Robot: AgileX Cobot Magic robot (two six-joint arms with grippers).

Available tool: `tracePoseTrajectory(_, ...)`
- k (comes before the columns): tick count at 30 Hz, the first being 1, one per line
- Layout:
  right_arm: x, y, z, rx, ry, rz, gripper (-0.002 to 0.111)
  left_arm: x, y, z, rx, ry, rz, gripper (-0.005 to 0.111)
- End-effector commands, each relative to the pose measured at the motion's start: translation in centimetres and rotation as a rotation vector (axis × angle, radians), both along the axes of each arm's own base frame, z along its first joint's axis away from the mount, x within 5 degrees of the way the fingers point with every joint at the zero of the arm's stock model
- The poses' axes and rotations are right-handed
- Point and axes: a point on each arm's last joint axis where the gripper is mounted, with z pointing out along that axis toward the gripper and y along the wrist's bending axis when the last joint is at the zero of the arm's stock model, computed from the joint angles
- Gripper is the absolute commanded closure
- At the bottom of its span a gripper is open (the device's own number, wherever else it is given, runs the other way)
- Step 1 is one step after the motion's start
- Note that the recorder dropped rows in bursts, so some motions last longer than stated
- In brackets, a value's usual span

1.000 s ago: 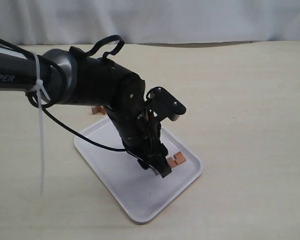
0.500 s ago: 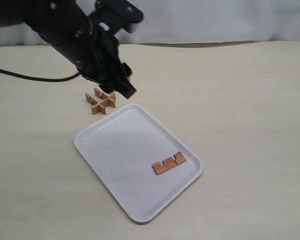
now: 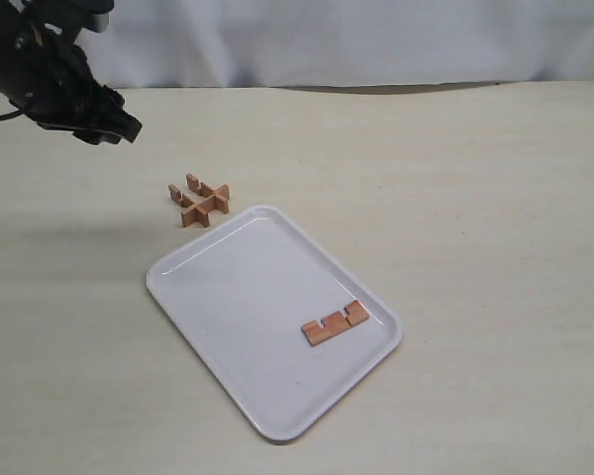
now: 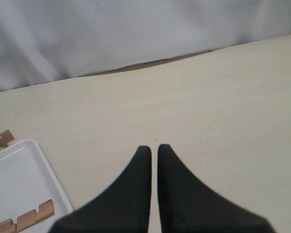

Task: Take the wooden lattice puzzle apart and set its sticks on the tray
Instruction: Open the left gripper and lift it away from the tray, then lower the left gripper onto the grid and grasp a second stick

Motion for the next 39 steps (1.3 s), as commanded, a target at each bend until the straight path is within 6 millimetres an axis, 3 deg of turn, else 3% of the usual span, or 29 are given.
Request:
tracePoseTrajectory(1,0.0,0.0,0.1,-0.006,-0.017,-0.006,0.104,0.8,-1.3,-2.7,-0.023,0.024,-0.054,0.052)
tracePoseTrajectory(10,0.0,0.0,0.1,-0.006,-0.017,-0.006,0.104,2.3,-3.7,-8.6,0.019,0.212,-0.112,0.052)
tracePoseTrajectory(18,0.0,0.0,0.1,-0.006,-0.017,-0.006,0.104,2.3,-5.8,-9.9,0.043,0.217,-0.189,0.052)
tracePoseTrajectory(25,0.0,0.0,0.1,-0.006,-0.017,-0.006,0.104,2.6,-6.0,-10.9,0.041,0.207,-0.192,0.052)
tracePoseTrajectory(28,0.0,0.0,0.1,-0.006,-0.017,-0.006,0.104,2.7,-6.1,-11.4,0.041,0.204,-0.192,0.062)
tracePoseTrajectory(29,0.0,0.0,0.1,-0.006,-0.017,-0.006,0.104,2.8,-6.1,-11.4,0.035,0.197,-0.19,0.071)
tracePoseTrajectory(32,0.0,0.0,0.1,-0.006,-0.017,-0.006,0.104,2.8,-6.1,-11.4,0.032,0.194,-0.188,0.078)
tracePoseTrajectory(39,0.0,0.0,0.1,-0.006,-0.017,-0.006,0.104,2.7,-6.5,-11.4,0.002,0.204,-0.175,0.077)
